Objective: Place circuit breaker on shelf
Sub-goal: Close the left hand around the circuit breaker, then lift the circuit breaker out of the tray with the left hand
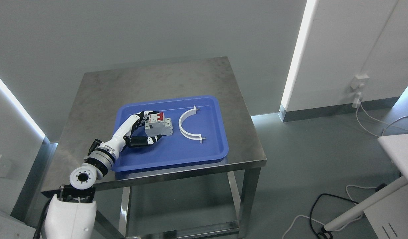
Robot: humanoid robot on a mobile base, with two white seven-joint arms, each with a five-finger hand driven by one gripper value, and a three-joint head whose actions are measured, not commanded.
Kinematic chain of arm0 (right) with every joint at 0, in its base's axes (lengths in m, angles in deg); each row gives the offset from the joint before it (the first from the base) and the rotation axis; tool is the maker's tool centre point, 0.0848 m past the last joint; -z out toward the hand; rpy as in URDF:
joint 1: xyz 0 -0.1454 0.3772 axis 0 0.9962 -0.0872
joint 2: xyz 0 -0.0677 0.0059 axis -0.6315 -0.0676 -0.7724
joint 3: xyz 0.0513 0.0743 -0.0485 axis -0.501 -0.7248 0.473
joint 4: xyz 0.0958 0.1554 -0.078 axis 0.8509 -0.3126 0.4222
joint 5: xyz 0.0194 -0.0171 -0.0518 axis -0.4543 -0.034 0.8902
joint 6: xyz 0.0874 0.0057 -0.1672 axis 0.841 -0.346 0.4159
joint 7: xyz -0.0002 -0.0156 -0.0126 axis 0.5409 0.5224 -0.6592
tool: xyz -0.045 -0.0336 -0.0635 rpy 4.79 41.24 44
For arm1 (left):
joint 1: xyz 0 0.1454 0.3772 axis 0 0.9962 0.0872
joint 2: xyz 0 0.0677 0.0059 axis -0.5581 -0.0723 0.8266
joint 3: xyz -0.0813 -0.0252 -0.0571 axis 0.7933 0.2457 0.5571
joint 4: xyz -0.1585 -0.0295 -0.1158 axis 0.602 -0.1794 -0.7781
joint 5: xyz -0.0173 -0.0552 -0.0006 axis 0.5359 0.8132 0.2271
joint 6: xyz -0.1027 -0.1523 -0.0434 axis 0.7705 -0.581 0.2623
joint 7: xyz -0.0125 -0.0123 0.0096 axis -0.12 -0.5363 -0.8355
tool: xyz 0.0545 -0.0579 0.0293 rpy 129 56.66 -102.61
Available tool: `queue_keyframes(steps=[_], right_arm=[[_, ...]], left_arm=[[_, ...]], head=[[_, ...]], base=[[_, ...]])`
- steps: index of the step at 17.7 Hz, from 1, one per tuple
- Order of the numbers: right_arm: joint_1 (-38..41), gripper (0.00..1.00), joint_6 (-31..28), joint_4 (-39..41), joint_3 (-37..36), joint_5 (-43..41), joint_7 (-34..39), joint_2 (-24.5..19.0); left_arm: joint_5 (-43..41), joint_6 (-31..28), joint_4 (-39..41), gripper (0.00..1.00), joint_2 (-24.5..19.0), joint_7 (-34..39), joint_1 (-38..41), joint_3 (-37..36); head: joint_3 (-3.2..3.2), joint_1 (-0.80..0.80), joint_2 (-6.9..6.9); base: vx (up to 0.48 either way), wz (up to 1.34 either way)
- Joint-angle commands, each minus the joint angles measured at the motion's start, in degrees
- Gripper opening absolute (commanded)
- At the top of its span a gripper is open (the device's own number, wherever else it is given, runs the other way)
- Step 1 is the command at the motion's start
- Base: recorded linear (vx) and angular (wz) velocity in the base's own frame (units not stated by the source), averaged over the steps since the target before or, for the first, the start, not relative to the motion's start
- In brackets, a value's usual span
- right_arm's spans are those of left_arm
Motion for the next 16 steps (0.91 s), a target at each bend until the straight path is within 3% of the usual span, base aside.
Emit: queue_keyframes(steps=[1, 3, 5, 7, 9, 13, 16], right_arm=[[0.0, 1.0, 0.0, 0.1, 0.0, 0.0, 0.0, 1.0], [0.0, 1.0, 0.0, 0.0, 0.0, 0.0, 0.0, 1.0], [0.1, 1.0, 0.0, 0.0, 0.0, 0.0, 0.0, 1.0], [0.0, 1.0, 0.0, 0.0, 0.0, 0.0, 0.0, 1.0], [0.0, 1.0, 0.0, 0.0, 0.0, 0.0, 0.0, 1.0], [0.0, 1.0, 0.0, 0.0, 0.0, 0.0, 0.0, 1.0], [0.1, 1.0, 0.0, 0.0, 0.0, 0.0, 0.0, 1.0]], left_arm=[[-0.3, 4.2, -3.9, 0.16, 2.2, -0.1, -0.4, 2.4], [-0.3, 6.5, -4.5, 0.05, 3.5, 0.1, -0.4, 3.9], [0.8, 9.4, -3.9, 0.04, 6.8, 0.2, -1.3, 7.7], [6.1, 16.3, -3.5, 0.01, 7.5, 0.2, -3.8, 12.6], [14.4, 21.7, -2.1, 0.0, 7.5, 1.8, -4.2, 13.1], [22.7, 29.1, 2.2, 0.01, 7.5, 17.4, -1.0, 13.7], [22.7, 31.4, 7.6, 0.01, 7.5, 19.9, 4.4, 13.3]], head=[[0.0, 0.0, 0.0], [0.0, 0.0, 0.0], [0.0, 0.0, 0.0], [0.0, 0.0, 0.0], [0.0, 0.0, 0.0], [0.0, 0.0, 0.0], [0.0, 0.0, 0.0]], base=[[0.0, 0.0], [0.0, 0.0], [0.0, 0.0], [0.0, 0.0], [-0.001, 0.01], [0.004, -0.02], [0.002, -0.01]])
